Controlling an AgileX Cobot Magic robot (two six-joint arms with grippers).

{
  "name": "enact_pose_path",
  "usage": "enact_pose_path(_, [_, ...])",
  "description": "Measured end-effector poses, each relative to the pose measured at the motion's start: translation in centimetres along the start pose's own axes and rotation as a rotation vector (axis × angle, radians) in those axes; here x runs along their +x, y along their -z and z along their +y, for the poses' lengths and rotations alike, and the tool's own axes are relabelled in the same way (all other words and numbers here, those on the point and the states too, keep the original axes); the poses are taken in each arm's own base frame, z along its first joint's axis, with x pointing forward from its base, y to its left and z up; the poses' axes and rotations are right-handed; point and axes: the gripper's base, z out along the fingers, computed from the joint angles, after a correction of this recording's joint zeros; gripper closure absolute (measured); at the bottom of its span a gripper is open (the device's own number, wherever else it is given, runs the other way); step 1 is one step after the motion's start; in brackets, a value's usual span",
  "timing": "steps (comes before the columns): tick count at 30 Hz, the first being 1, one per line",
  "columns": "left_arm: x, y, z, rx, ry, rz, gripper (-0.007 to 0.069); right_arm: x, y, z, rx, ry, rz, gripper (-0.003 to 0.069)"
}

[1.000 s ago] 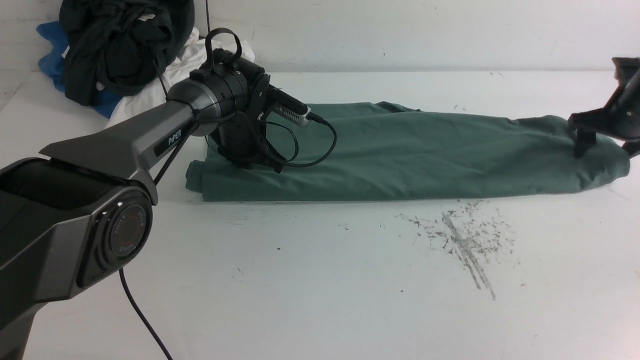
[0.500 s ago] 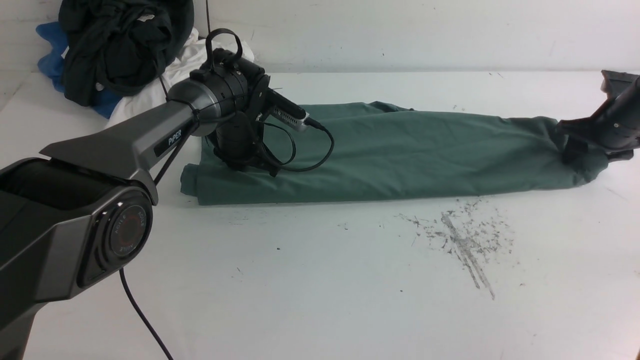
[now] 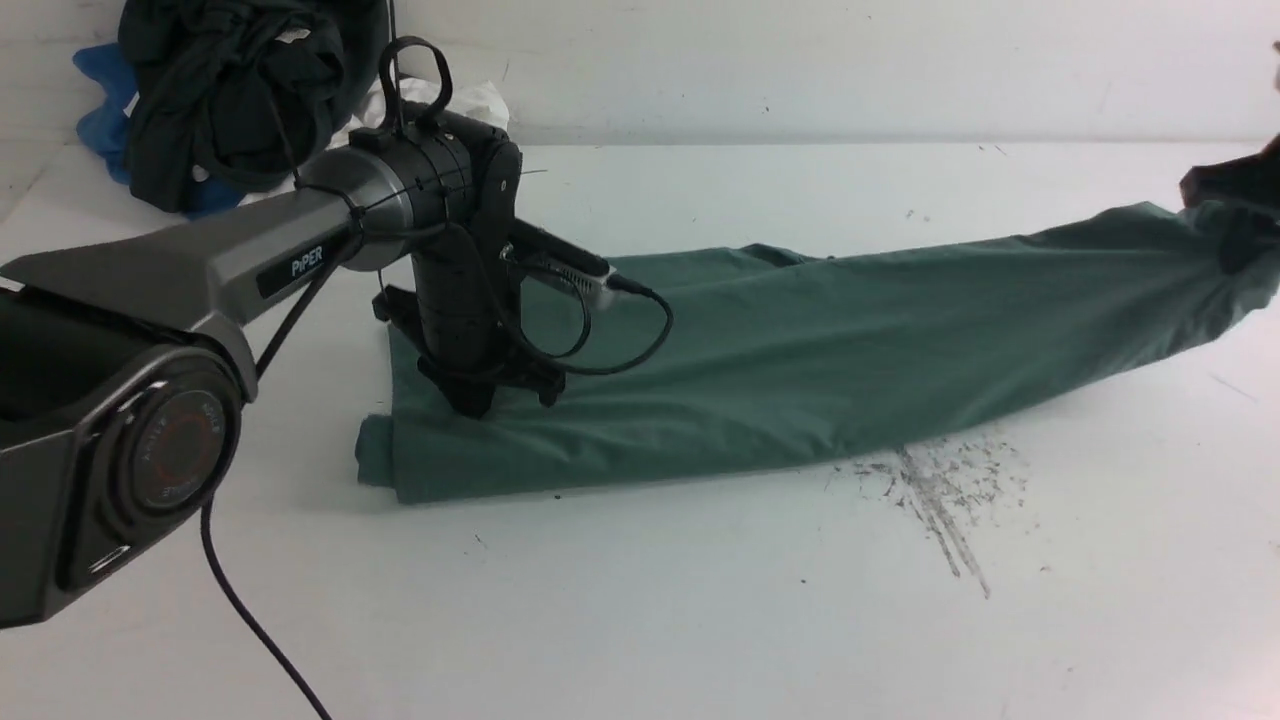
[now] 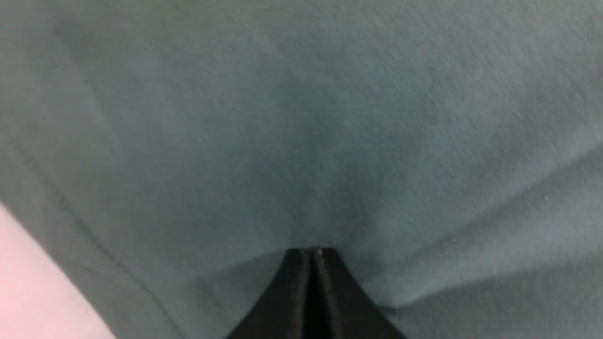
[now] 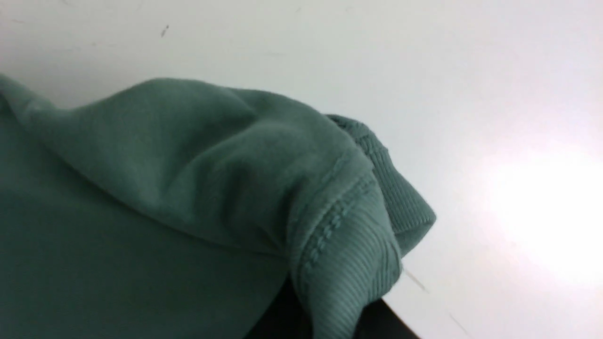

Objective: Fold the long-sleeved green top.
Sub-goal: Use the right arm to clamp the right edge of the fabric, then use the right arm to drag the right edge of the fabric to the left and folds it over the left edge

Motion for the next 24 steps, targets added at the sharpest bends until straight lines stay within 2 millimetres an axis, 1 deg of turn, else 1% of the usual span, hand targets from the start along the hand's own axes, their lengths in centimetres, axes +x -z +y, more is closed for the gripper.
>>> enact_pose_path(1, [1.4, -0.1, -0.8, 0.015, -0.009, 0.043, 0.0632, 0.8, 0.3, -0.2, 0.003, -0.004, 0.019, 0.0652])
enact_pose_path(2, [2.6, 0.1, -1.5, 0.026, -0.014, 0.066, 0.0632, 2.2, 0.2, -0.3, 0.006, -0.008, 0.067, 0.0651])
enact_pose_path(3, [3.4, 0.3, -1.8, 0.031, -0.017, 0.079, 0.0632, 3.1, 0.3, -0.4, 0.008, -0.011, 0.090, 0.0651])
enact_pose_path(5, [5.4, 0.5, -2.6, 0.035, -0.021, 0.098, 0.0632, 5.4, -0.4, -0.4, 0.006, -0.018, 0.147, 0.0651])
enact_pose_path(7, [7.8, 0.9, -3.4, 0.036, -0.034, 0.106, 0.0632, 7.8, -0.3, -0.2, 0.011, -0.024, 0.162, 0.0651])
enact_pose_path(8, [8.7, 1.1, -3.8, 0.036, -0.038, 0.106, 0.0632, 9.0, -0.4, -0.1, 0.012, -0.029, 0.164, 0.0651])
enact_pose_path(9, [9.5, 1.3, -4.1, 0.036, -0.044, 0.104, 0.0632, 9.6, 0.1, 0.1, 0.015, -0.032, 0.148, 0.0651])
enact_pose_path(10, [9.9, 1.4, -4.2, 0.035, -0.047, 0.100, 0.0632, 10.3, 0.1, 0.2, 0.014, -0.033, 0.155, 0.0651])
enact_pose_path(11, [11.3, 2.1, -4.8, 0.035, -0.060, 0.082, 0.0632, 11.5, 1.6, 0.5, 0.019, -0.037, 0.103, 0.0651])
enact_pose_path(12, [11.8, 2.5, -5.0, 0.035, -0.063, 0.068, 0.0632, 12.0, 2.0, 0.6, 0.018, -0.040, 0.093, 0.0651])
enact_pose_path(13, [12.0, 2.8, -5.1, 0.035, -0.066, 0.060, 0.0632, 12.3, 2.5, 0.7, 0.017, -0.042, 0.075, 0.0651])
enact_pose_path(15, [12.7, 4.9, -5.4, 0.034, -0.074, -0.016, 0.0632, 12.5, 5.2, 1.2, 0.005, -0.044, -0.004, 0.0651])
enact_pose_path(16, [12.7, 5.4, -5.4, 0.033, -0.073, -0.037, 0.0632, 12.4, 6.0, 1.5, 0.001, -0.036, -0.028, 0.0651])
enact_pose_path(17, [12.7, 6.6, -5.3, 0.030, -0.072, -0.091, 0.0632, 12.2, 7.2, 2.0, -0.006, -0.011, -0.052, 0.0651])
enact_pose_path(18, [12.7, 6.6, -5.3, 0.030, -0.072, -0.091, 0.0632, 12.2, 7.4, 2.0, -0.006, -0.009, -0.056, 0.0651])
enact_pose_path(19, [12.9, 8.3, -5.2, 0.025, -0.070, -0.158, 0.0632, 11.8, 9.1, 3.4, -0.028, 0.037, -0.087, 0.0651])
enact_pose_path(20, [13.0, 8.8, -5.2, 0.022, -0.070, -0.180, 0.0632, 11.6, 9.7, 4.2, -0.042, 0.065, -0.095, 0.0651])
enact_pose_path(21, [13.3, 9.9, -5.1, 0.020, -0.069, -0.216, 0.0632, 11.3, 10.6, 5.4, -0.061, 0.104, -0.109, 0.0651])
enact_pose_path(22, [13.7, 11.1, -5.0, 0.017, -0.067, -0.252, 0.0632, 11.0, 11.5, 7.1, -0.085, 0.153, -0.123, 0.0651])
enact_pose_path(23, [13.8, 11.7, -5.0, 0.014, -0.068, -0.270, 0.0632, 10.9, 11.9, 8.3, -0.104, 0.189, -0.124, 0.0651])
enact_pose_path(24, [14.0, 12.0, -4.9, 0.012, -0.068, -0.282, 0.0632, 10.8, 12.1, 8.6, -0.109, 0.200, -0.130, 0.0651])
